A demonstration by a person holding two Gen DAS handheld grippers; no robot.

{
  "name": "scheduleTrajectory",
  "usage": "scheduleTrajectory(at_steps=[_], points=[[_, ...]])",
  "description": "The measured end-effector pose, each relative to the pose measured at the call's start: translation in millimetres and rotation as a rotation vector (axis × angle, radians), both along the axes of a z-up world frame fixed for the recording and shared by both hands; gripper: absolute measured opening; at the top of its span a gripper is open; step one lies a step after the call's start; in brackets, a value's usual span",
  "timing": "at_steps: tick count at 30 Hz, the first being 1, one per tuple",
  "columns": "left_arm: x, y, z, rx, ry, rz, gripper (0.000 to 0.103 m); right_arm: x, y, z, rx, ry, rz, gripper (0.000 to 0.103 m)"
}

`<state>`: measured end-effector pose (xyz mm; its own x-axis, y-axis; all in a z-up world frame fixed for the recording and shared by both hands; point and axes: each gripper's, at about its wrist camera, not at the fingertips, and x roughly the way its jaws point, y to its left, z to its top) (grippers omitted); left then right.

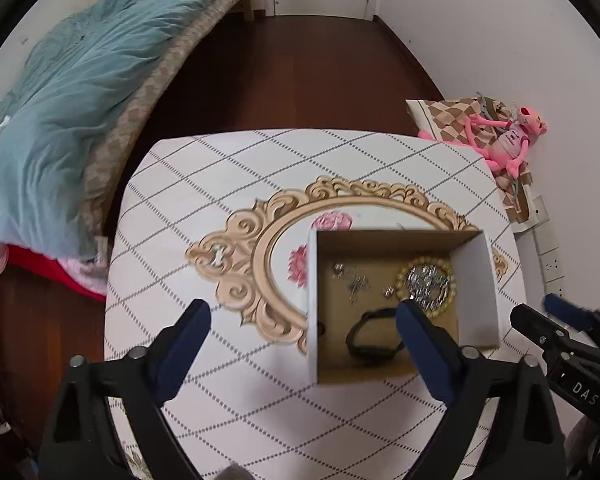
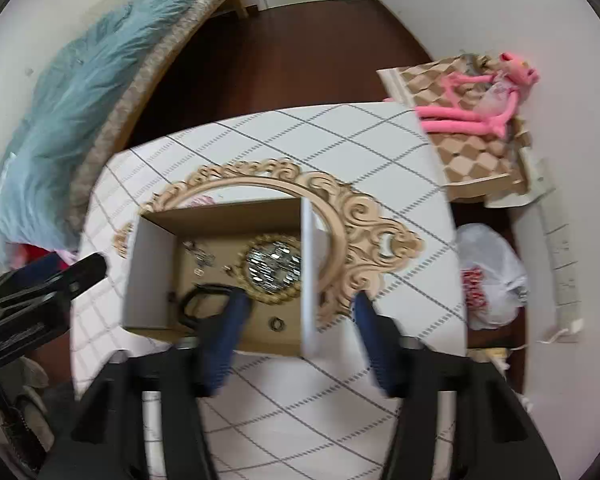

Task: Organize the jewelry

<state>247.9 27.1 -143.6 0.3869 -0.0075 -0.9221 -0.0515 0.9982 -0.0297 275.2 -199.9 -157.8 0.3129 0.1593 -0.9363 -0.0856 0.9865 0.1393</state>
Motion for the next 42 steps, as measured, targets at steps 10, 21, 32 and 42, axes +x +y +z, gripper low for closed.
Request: scheduleTrajectory(at_steps=[10,21,32,42], points=[[-42.6,1.5,-6.2,0.053,-0.013,0.049,0.103,-37.4,7.5,-6.8,-0.120,0.003,-0.004,0.102],[-101.8,-7.1,51.4,0.057,-0.128,0.042,0.103,-98.4,2.7,55.3,-0.129,-0.113,-0.030,0.102],[-174.1,-12.0,132.6,0.055,-0.281,0.055,0.102,-171.7,-6.0,143.3,-0.118,-0.282,-0.058,0.103],[-217.6,-17.1,182.9,0.061,-0.385,0.041,0.103,-222.3,-10.2,211.9,-0.113,-0.424,-0.077,0.103]])
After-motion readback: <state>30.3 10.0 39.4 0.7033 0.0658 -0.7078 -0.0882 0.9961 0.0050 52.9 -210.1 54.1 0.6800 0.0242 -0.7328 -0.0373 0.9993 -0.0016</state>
